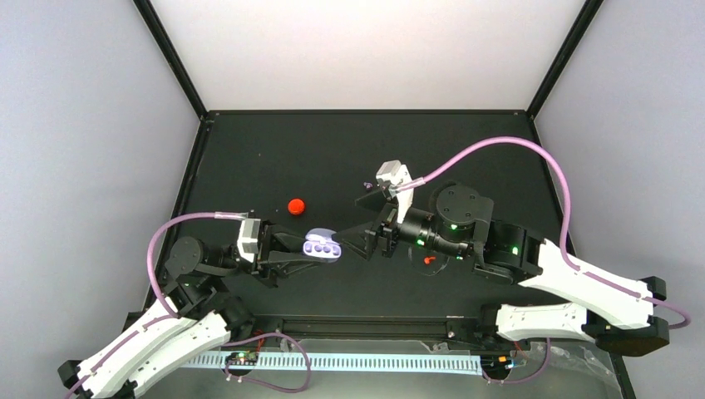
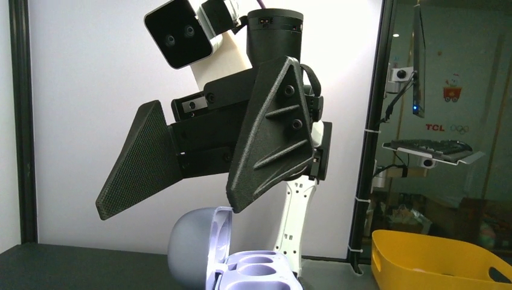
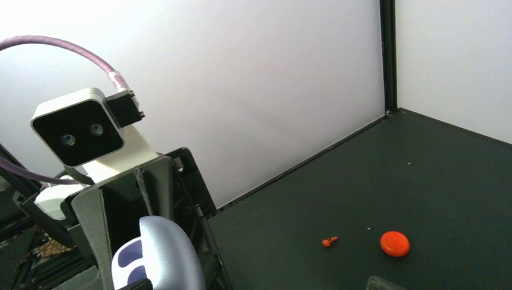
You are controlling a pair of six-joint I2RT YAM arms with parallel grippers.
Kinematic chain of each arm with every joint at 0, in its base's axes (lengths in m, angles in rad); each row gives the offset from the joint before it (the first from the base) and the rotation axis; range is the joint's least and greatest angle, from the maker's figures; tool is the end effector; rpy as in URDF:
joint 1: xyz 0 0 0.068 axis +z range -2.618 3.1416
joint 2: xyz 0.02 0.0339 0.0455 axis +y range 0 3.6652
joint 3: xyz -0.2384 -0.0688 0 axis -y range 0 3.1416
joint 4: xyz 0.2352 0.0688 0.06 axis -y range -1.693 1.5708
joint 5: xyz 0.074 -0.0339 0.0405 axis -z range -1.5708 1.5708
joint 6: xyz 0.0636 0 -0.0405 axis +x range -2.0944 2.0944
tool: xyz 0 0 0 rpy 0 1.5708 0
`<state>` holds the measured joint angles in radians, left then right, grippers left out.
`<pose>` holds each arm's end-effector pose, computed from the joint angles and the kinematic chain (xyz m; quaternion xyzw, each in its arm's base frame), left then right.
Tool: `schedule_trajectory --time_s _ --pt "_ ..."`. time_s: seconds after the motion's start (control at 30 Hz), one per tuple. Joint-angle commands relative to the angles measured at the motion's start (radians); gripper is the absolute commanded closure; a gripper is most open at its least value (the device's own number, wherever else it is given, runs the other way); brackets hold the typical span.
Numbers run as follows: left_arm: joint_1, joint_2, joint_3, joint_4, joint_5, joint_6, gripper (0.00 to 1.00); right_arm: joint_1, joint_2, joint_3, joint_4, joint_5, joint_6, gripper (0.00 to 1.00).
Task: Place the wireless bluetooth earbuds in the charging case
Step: Open the charging case, then move the earbud to the center of the board.
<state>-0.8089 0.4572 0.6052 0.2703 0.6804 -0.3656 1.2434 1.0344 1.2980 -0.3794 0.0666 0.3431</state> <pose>0.0695 -0.1308 0.3629 0.3859 0.4396 -0.5893 0.5573 0.0832 0.2317 0.4217 -0.3048 0.6817 0.4562 0.4840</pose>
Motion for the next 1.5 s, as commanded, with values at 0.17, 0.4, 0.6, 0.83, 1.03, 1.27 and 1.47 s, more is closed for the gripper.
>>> schedule_trajectory --time_s 0.17,0.4,0.6,0.83,1.03,1.27,1.47 --pt "-0.009 -0.009 0.016 0.036 0.023 0.007 0.99 -0.009 0.028 0.012 -0.009 -0.119 -0.040 0.10" --pt "-0.009 -0.007 0.018 0.040 0.030 -0.002 0.98 -0.009 0.056 0.032 -0.020 -0.112 -0.050 0.16" --pt "-0.010 -0.004 0.018 0.041 0.046 -0.007 0.98 -0.008 0.061 0.040 -0.009 -0.103 -0.065 0.28" --pt "-0.009 -0.005 0.018 0.041 0.032 -0.009 0.98 -0.008 0.054 0.035 -0.007 -0.148 -0.091 0.48" --pt "-0.009 0.005 0.020 0.042 0.026 -0.013 0.98 -0.008 0.053 0.036 -0.003 -0.154 -0.105 0.57" --pt "-0.009 0.017 0.025 0.048 0.027 -0.019 0.98 -0.007 0.048 0.030 0.001 -0.153 -0.114 0.67" --pt "-0.009 0.024 0.027 0.050 0.017 -0.020 0.98 -0.008 0.041 0.025 0.002 -0.146 -0.119 0.77"
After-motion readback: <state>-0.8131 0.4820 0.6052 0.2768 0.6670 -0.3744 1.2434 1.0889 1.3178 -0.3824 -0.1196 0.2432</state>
